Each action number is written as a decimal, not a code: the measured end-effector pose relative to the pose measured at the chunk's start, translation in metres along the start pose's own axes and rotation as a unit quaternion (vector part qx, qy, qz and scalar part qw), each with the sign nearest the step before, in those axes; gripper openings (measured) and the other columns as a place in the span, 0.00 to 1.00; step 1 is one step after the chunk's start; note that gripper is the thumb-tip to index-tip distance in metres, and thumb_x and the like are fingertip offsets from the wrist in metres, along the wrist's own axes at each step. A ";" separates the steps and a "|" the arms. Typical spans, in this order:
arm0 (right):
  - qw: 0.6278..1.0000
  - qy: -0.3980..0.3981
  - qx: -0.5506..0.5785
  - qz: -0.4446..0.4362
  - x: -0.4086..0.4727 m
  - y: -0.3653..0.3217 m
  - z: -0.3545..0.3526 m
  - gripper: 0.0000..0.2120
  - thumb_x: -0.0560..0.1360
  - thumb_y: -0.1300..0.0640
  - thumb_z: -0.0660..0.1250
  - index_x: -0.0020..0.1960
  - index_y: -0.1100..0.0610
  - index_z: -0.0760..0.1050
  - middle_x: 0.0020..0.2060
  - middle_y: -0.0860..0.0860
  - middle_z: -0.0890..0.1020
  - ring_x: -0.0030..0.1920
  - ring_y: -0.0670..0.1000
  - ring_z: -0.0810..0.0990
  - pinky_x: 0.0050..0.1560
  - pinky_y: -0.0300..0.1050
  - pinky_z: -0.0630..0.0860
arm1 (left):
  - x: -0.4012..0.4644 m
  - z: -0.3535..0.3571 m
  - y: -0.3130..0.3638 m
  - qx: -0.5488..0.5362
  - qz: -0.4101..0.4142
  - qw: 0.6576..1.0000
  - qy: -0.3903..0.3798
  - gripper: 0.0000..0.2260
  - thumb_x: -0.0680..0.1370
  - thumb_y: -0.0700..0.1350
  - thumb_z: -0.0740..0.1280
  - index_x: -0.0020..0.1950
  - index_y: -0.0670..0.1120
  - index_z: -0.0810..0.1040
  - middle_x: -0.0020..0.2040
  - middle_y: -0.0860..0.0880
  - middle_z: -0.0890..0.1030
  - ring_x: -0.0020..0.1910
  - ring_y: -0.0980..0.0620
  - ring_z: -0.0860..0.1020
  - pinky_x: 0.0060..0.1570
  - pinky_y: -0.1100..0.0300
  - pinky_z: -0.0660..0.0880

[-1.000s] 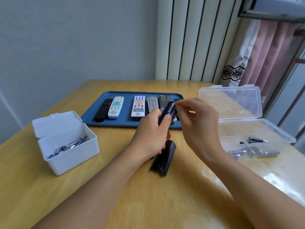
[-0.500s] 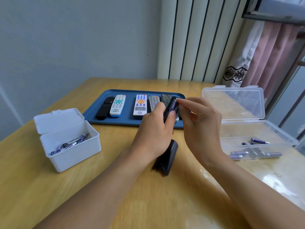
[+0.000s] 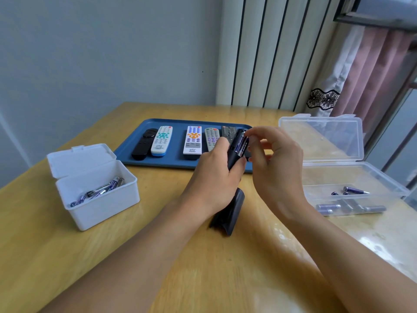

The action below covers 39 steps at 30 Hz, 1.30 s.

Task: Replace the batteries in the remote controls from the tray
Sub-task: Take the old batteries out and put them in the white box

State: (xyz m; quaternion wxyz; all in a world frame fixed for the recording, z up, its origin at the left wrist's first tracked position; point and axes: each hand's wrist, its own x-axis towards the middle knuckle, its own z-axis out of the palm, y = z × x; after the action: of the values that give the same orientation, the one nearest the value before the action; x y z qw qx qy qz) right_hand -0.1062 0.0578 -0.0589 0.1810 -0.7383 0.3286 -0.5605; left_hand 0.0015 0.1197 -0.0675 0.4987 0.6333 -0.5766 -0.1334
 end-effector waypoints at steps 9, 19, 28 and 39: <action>0.998 -0.039 0.025 0.036 0.007 0.007 0.000 0.05 0.78 0.57 0.68 0.44 0.55 0.75 0.37 0.46 0.80 0.39 0.47 0.80 0.40 0.51 0.80 | 0.003 0.005 -0.008 0.018 0.004 1.000 0.001 0.11 0.83 0.52 0.60 0.43 0.51 0.65 0.37 0.47 0.79 0.25 0.52 0.73 0.23 0.58 0.69; 0.994 -0.064 0.046 0.071 0.005 0.017 0.002 0.08 0.78 0.55 0.68 0.42 0.56 0.75 0.35 0.51 0.81 0.39 0.55 0.82 0.43 0.60 0.80 | 0.006 0.001 -0.015 0.031 -0.043 0.998 -0.033 0.09 0.83 0.52 0.60 0.47 0.49 0.68 0.40 0.44 0.80 0.27 0.48 0.76 0.28 0.43 0.78; 0.964 0.010 0.223 0.143 0.011 -0.023 0.001 0.02 0.75 0.62 0.73 0.44 0.56 0.83 0.36 0.52 0.86 0.38 0.52 0.86 0.44 0.46 0.83 | 0.012 -0.015 -0.024 -0.024 -0.117 0.992 -0.046 0.08 0.83 0.51 0.60 0.48 0.48 0.69 0.39 0.42 0.81 0.24 0.51 0.77 0.23 0.57 0.75; 0.846 -0.463 0.139 0.225 0.019 -0.135 0.133 0.06 0.72 0.67 0.75 0.38 0.65 0.79 0.34 0.61 0.85 0.36 0.57 0.86 0.46 0.50 0.85 | -0.012 -0.062 -0.023 -0.211 -0.323 0.922 -0.034 0.16 0.84 0.32 0.51 0.72 0.35 0.64 0.71 0.34 0.68 0.62 0.51 0.74 0.48 0.72 0.70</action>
State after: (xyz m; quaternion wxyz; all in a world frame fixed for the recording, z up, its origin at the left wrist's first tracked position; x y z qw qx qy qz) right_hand 0.0608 0.1284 -0.0009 0.5337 -0.7853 0.2822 -0.1371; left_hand 0.0578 0.1556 -0.0615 0.5309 0.6600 -0.3161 -0.4272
